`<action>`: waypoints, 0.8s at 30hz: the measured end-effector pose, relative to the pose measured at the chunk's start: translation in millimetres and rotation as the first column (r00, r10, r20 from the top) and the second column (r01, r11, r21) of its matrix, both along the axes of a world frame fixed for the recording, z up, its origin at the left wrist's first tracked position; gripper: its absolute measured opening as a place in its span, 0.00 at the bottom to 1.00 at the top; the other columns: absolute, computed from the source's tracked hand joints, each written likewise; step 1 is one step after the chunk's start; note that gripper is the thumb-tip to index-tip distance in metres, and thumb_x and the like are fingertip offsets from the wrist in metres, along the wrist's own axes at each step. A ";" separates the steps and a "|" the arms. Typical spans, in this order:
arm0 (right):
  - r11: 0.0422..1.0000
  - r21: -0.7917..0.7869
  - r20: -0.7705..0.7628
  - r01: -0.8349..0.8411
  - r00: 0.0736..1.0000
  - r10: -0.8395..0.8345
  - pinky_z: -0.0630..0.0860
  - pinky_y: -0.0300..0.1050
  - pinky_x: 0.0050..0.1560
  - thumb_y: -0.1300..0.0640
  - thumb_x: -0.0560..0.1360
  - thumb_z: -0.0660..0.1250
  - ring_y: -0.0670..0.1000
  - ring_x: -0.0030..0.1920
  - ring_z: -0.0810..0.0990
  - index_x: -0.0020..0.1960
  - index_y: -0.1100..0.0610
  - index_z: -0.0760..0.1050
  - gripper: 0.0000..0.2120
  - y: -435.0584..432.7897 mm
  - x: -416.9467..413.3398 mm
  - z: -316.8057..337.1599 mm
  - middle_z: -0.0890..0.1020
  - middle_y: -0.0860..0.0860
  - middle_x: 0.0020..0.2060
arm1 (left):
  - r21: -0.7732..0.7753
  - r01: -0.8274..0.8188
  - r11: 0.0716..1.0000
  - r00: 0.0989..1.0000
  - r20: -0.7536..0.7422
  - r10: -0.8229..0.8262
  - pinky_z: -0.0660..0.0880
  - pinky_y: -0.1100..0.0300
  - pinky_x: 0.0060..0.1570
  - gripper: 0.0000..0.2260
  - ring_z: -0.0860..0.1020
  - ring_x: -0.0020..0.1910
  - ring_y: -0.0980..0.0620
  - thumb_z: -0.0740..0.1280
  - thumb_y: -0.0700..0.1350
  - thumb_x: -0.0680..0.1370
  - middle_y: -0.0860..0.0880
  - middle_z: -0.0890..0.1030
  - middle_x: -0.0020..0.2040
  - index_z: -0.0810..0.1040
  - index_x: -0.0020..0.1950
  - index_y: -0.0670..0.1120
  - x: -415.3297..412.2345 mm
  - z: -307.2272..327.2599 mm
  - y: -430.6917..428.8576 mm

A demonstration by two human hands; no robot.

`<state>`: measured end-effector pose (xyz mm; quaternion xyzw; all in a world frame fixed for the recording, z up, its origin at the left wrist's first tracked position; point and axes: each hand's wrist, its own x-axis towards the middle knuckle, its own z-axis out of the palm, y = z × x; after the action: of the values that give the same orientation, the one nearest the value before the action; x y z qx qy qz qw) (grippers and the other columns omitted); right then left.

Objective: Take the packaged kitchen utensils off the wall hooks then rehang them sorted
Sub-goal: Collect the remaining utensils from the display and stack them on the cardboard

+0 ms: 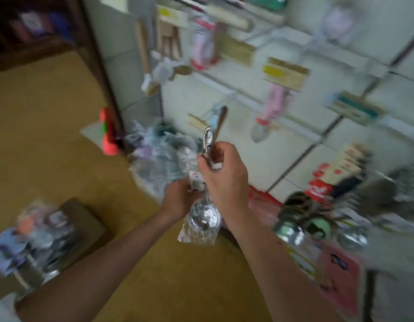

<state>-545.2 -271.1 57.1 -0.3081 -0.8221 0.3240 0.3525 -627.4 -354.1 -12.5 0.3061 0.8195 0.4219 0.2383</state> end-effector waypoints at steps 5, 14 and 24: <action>0.965 0.092 -0.030 -0.245 0.968 0.249 0.77 0.46 0.46 0.52 0.74 0.74 0.48 0.45 0.79 0.56 0.59 0.76 0.16 -104.6 -122.7 12.4 0.82 0.50 0.46 | -0.007 -0.217 0.976 0.976 0.018 0.217 0.66 0.70 0.29 0.13 0.74 0.32 0.57 0.73 0.42 0.75 0.57 0.77 0.32 0.73 0.34 0.51 -101.7 8.2 -122.8; 0.838 0.091 0.017 -0.537 0.843 0.538 0.77 0.45 0.46 0.51 0.74 0.74 0.49 0.47 0.80 0.59 0.59 0.76 0.18 -306.5 -305.2 6.7 0.82 0.51 0.48 | -0.026 -0.549 0.836 0.835 0.040 0.549 0.64 0.70 0.23 0.18 0.71 0.22 0.63 0.71 0.40 0.76 0.60 0.70 0.23 0.68 0.31 0.53 -239.0 7.1 -339.1; 0.687 0.010 0.098 -0.727 0.684 0.723 0.76 0.44 0.45 0.53 0.74 0.74 0.48 0.46 0.80 0.58 0.59 0.75 0.16 -438.2 -416.4 -80.1 0.81 0.50 0.49 | -0.131 -0.688 0.714 0.705 0.116 0.700 0.69 0.67 0.33 0.03 0.79 0.36 0.58 0.73 0.42 0.75 0.59 0.81 0.36 0.80 0.45 0.49 -310.5 -86.1 -473.1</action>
<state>-961.6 -709.3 -23.0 0.0366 -0.8988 0.4035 0.1674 -937.9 -827.2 -98.6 -0.0684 0.8686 0.4712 0.1374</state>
